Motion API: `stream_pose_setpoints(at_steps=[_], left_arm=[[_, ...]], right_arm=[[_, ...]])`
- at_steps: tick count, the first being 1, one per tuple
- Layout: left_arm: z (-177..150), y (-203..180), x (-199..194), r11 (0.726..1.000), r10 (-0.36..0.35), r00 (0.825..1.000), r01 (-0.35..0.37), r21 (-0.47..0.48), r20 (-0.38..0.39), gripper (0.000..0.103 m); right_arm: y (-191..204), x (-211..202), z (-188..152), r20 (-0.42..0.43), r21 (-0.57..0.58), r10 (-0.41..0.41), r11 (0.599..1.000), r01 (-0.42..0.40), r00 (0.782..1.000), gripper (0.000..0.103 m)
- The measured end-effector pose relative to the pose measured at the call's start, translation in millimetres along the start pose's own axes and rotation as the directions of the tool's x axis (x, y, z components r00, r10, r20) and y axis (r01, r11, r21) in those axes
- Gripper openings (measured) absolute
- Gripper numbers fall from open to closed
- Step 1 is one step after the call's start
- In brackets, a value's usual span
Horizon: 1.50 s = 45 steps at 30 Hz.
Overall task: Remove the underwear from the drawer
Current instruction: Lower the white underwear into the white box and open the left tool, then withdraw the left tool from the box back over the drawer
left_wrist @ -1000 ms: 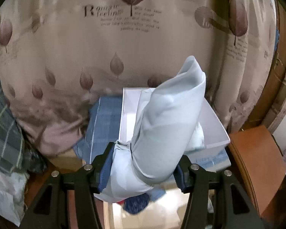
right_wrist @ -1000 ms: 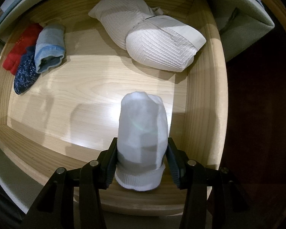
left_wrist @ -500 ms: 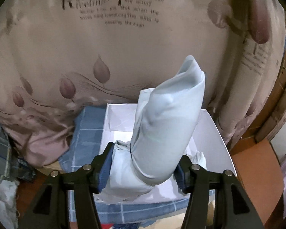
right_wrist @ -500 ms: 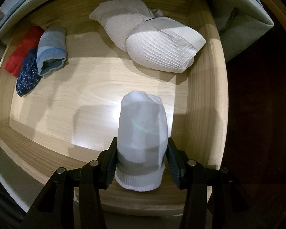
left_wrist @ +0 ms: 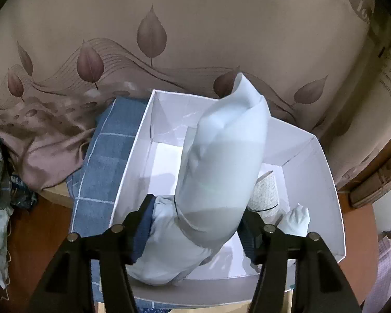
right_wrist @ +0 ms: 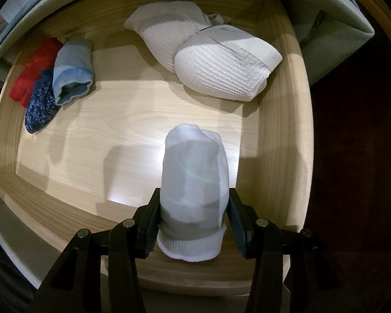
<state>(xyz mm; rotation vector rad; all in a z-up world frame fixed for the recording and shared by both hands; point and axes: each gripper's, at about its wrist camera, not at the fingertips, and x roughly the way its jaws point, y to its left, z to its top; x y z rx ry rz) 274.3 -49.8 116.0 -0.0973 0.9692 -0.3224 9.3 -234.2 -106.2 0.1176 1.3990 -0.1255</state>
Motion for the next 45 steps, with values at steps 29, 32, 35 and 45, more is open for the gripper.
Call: stream_pose_setpoints(at_steps=[29,32,35,45], left_arm=[[-58.3,-9.0,-97.6,0.965,0.092,0.991,-0.111,0.236,0.093,0.07],[-87.5,0.7,-109.0,0.959,0.081,0.994,-0.098,0.267,0.077,0.07],[-116.7,11.8,-112.8,0.96,0.067,0.996,-0.082,0.269,0.066,0.07],[-194.8,40.9,-81.5,0.981,0.126,0.992,-0.129,0.147,0.024,0.07]], right_arm=[[0.2,3.2,3.0,-0.005,0.001,-0.01,1.0,0.01,1.0,0.045],[2.1,3.6,3.2,-0.009,0.0,-0.016,1.0,0.016,1.0,0.045],[3.5,3.6,3.0,-0.011,-0.002,-0.021,1.0,0.021,1.0,0.045],[7.2,8.2,2.7,-0.021,-0.01,-0.045,0.999,0.045,0.999,0.045]])
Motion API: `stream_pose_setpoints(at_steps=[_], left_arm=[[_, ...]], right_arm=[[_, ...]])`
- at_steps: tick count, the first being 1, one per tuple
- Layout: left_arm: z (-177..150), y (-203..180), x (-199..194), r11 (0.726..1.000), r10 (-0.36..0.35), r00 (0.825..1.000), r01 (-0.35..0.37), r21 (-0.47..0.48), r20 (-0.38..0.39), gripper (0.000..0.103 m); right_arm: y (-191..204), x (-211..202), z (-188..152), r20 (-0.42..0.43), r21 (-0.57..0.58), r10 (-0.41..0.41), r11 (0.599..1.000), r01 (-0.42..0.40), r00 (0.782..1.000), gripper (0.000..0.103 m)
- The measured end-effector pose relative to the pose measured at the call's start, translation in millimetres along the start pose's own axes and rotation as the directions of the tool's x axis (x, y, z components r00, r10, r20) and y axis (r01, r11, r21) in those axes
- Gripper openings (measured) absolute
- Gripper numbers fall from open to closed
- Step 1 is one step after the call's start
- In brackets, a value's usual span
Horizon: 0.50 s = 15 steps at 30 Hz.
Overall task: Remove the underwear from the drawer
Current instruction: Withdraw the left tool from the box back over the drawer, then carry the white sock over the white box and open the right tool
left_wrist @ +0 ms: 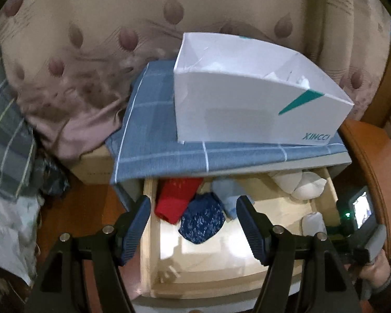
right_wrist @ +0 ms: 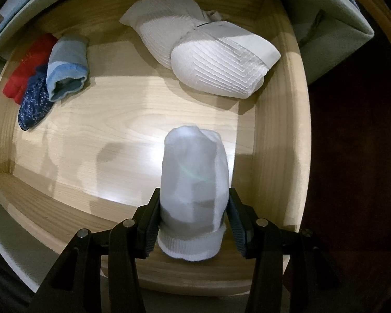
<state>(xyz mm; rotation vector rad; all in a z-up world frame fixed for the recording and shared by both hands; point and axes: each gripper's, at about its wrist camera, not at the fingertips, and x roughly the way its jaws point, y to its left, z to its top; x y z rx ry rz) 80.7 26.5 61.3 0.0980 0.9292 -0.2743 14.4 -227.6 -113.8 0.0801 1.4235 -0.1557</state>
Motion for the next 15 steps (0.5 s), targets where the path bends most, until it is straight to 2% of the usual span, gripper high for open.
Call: stream_pose_setpoints(at_steps=[5,13,15], left_arm=[[-22.2,-4.5,20.2,0.999,0.015,0.999,-0.016,-0.045,-0.031,0.07],[-34.3,5.6,40.7,0.99,-0.003,0.992,-0.015,-0.142,-0.123,0.07],[-34.6,9.9,37.8,0.986,0.014,0.994,-0.032,-0.162,-0.109,0.07]], right_arm=[[1.9,3.4,0.8,0.002,-0.006,-0.012,1.0,0.012,1.0,0.045],[1.9,2.7,-0.7,0.017,-0.002,0.002,1.0,-0.002,1.0,0.045],[-1.4,-0.9,-0.5,0.037,-0.004,0.006,1.0,-0.006,0.999,0.044]])
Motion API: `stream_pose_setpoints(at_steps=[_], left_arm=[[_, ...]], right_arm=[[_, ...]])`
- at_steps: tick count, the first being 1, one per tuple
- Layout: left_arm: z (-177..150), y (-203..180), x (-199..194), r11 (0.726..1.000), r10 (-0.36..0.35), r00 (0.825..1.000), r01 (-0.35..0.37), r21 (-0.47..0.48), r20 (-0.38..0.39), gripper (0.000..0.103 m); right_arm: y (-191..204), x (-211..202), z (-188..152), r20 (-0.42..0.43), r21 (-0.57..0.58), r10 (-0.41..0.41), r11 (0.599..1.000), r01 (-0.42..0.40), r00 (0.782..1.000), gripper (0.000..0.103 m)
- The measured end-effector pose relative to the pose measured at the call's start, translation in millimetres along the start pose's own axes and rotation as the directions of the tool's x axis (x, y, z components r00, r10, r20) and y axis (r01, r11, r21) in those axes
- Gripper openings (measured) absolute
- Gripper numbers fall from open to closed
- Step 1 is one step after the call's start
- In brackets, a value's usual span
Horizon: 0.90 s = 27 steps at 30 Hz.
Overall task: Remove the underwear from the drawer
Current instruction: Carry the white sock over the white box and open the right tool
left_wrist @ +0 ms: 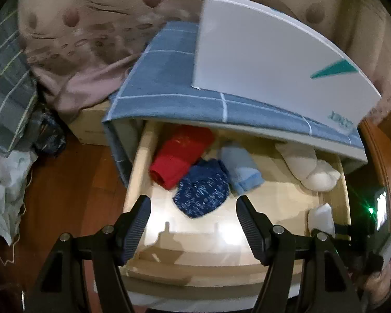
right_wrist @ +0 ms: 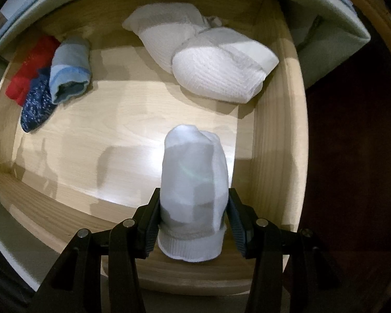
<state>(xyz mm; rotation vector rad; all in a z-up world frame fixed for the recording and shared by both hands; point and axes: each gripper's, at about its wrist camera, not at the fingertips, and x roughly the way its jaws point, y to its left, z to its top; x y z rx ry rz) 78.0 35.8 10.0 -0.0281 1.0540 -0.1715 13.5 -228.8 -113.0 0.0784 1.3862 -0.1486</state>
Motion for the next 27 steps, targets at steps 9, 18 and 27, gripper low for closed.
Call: stream_pose_setpoints(at_steps=[9,18,27], left_arm=[[-0.1,11.5,-15.8,0.992,0.112,0.99,-0.107,-0.063,0.084,0.07],[-1.2,9.7,-17.0,0.988,0.155,0.983,-0.152,-0.038,0.101,0.07],[-0.6,20.7,-20.1,0.987,0.145,0.985,-0.137,-0.09,0.098,0.07]], right_arm=[[-0.9,-33.9,-8.6,0.172,0.003,0.015,1.0,-0.016,0.985,0.043],[-6.5,-94.5,-5.9,0.363,0.034,0.06,0.996,-0.077,0.93,0.043],[-13.2,-175.9,17.9,0.508,0.016,0.066,0.996,-0.085,0.859,0.042]])
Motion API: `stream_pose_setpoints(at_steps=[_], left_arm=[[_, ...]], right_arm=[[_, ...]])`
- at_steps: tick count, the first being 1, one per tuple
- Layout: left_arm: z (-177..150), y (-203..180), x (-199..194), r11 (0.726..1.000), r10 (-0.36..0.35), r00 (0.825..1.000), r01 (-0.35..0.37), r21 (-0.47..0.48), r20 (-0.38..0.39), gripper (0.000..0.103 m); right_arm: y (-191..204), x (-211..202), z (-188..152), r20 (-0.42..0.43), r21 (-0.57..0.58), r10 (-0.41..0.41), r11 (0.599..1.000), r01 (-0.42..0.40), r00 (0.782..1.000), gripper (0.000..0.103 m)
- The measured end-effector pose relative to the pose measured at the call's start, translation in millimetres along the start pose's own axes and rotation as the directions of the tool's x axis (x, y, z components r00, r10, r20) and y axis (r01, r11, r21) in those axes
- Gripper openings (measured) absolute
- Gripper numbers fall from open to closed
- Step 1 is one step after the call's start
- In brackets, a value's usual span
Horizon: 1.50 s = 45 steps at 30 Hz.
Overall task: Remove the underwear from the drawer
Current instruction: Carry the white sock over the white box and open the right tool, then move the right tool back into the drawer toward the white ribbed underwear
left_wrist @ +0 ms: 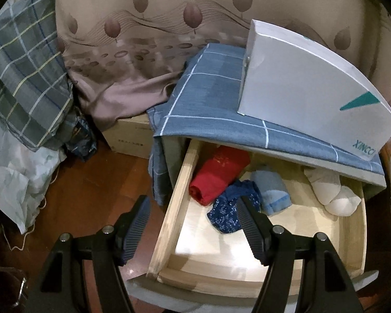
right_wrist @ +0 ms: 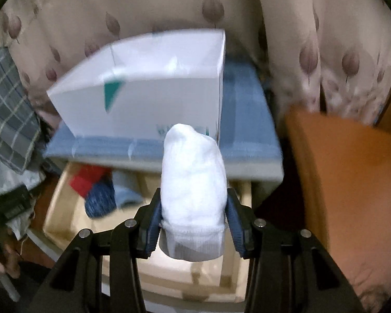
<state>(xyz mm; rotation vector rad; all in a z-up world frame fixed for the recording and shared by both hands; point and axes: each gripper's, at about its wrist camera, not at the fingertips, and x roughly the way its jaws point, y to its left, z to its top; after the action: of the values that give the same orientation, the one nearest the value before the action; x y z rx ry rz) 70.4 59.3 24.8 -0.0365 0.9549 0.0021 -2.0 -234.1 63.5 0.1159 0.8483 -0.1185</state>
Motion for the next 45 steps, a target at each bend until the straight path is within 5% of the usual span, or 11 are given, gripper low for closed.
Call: stream_pose_setpoints(at_steps=[10,16,34,38,45], left_arm=[[0.3,-0.5,-1.7,1.0,-0.002,1.0,0.002,0.0,0.005,0.07],[1.6,5.1,-2.5,1.0,0.001,1.0,-0.001,-0.014,0.012,0.07],[4.8,18.4,-0.2,0.998,0.001,1.0,-0.001,-0.057,-0.002,0.07],[4.8,18.3,0.2,0.999,0.005,1.0,-0.005,-0.053,-0.002,0.07],[5.2,22.8,2.4,0.997,0.004,1.0,-0.006,-0.071,-0.017,0.07]], right_arm=[[19.9,-35.0,93.3,0.145,-0.032,0.011,0.999,-0.006,0.989,0.043],[34.2,-19.5,134.4,0.129,-0.04,0.029,0.999,-0.024,0.991,0.043],[57.9,77.2,151.3,-0.053,-0.028,0.012,1.0,-0.014,0.999,0.046],[55.5,72.6,152.2,-0.039,-0.015,0.027,1.0,-0.027,0.999,0.058],[55.5,34.7,138.1,0.026,-0.064,0.064,0.996,-0.062,0.998,0.06]])
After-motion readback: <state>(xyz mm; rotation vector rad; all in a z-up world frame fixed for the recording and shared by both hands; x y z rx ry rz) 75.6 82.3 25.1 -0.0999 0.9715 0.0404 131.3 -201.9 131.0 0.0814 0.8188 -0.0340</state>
